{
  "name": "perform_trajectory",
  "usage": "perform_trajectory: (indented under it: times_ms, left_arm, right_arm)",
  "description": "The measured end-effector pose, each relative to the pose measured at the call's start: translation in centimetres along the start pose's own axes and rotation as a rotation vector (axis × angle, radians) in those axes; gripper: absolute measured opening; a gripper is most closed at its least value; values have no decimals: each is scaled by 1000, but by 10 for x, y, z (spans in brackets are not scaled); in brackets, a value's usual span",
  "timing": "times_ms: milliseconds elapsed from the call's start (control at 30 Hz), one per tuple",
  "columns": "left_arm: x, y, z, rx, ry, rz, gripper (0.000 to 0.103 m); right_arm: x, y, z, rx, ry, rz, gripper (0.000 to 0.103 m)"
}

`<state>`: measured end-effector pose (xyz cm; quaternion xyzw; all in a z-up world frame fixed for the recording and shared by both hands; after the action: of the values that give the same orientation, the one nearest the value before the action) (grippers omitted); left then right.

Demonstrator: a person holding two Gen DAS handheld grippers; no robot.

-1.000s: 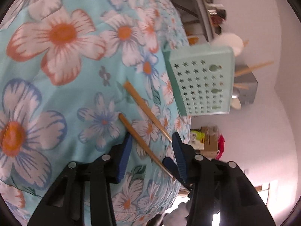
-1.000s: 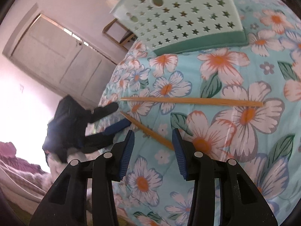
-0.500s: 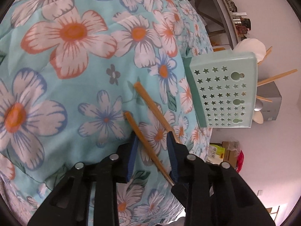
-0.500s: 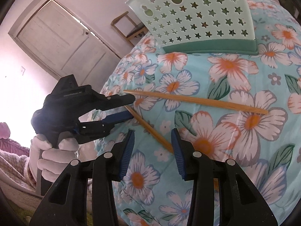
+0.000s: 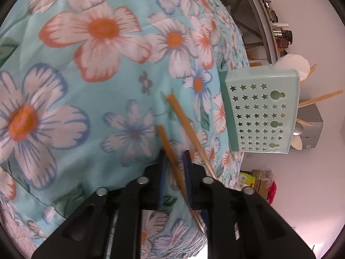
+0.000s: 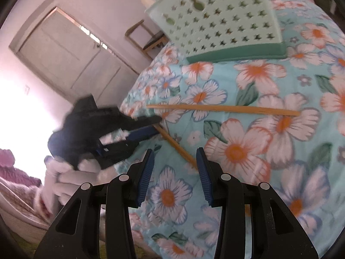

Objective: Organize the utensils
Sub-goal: 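Roll the left tool and lower both tools onto the two chopsticks, then close the right tool on one chopstick while the left tool grasps the other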

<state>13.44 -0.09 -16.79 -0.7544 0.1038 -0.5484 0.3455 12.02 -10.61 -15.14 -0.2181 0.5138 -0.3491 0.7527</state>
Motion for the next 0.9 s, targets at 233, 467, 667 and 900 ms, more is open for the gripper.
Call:
perform_trajectory:
  times_ms: [233,467,667,900]
  left_arm:
    - [-4,-6,-1,-18,57,-28,10]
    - [-6,-12,-4,-25,159,-46,11]
    - [-7,-16,-7,-18,241,-61,11]
    - [-8,-17,-7,-23,279,-86,12]
  right_arm:
    - [39,-43,3,101,265,57,43]
    - [83,-40,9,99,570,114,44]
    - [96,-27,27,112,699,85,44]
    - [106,-25,40,172,839,92,44]
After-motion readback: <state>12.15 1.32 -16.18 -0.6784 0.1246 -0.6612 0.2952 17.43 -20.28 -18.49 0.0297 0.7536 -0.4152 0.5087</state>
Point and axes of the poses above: each gripper's, at about its wrist camera, not at the fingertips, and y roughly the way its jaws point, x to its right, z to its top, the point moved 7 cm from there along y, roughly the way its jaws point, and after that the axes turned 12 degrees about -x, right-handed, at the moved point
